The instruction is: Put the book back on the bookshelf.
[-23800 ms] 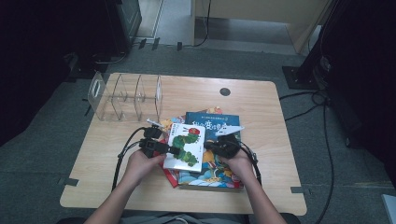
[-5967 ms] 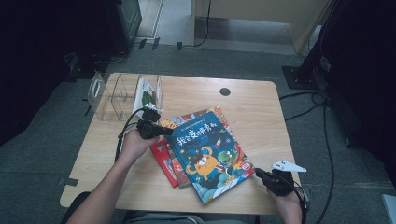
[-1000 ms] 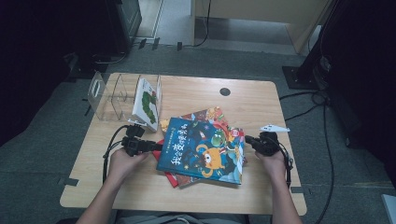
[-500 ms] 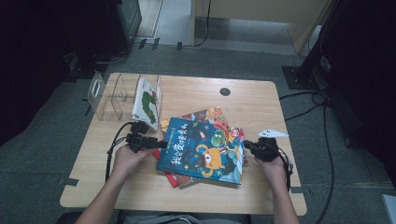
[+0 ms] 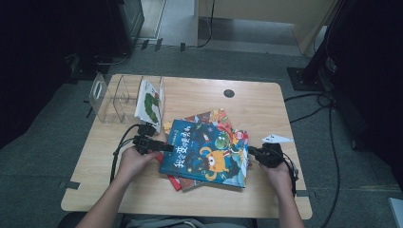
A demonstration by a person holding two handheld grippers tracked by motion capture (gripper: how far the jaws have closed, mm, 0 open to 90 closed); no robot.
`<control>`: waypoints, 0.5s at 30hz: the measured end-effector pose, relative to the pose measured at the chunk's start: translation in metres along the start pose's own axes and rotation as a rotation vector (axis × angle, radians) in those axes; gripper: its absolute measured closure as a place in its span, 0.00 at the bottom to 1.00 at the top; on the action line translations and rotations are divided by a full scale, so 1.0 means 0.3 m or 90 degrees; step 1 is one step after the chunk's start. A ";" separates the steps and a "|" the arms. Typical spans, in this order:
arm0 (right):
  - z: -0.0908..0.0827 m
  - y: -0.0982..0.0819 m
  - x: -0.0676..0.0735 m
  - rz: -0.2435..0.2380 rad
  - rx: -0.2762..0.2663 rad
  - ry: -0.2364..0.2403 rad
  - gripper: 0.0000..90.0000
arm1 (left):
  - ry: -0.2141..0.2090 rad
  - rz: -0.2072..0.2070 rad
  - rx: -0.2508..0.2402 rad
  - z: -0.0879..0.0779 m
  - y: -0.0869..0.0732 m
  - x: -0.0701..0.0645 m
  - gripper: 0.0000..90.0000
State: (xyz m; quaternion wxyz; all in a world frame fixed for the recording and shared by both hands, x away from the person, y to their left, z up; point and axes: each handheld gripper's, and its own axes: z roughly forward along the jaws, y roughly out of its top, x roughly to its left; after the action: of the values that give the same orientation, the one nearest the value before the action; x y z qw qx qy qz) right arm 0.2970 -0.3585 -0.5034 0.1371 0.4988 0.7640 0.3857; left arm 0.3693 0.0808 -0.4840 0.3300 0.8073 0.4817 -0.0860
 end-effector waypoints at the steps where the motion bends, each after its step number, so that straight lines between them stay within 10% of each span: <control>1: 0.000 0.000 0.000 0.000 0.000 0.000 0.99 | 0.000 0.000 0.000 0.000 0.000 0.000 0.44; 15: 0.004 0.000 -0.001 -0.001 0.000 0.001 0.99 | -0.015 -0.010 -0.005 0.003 -0.008 -0.001 0.44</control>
State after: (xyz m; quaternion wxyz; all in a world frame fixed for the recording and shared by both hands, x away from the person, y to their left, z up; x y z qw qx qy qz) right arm 0.2978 -0.3581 -0.5041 0.1369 0.4982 0.7642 0.3860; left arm 0.3673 0.0809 -0.4857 0.3379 0.8013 0.4843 -0.0958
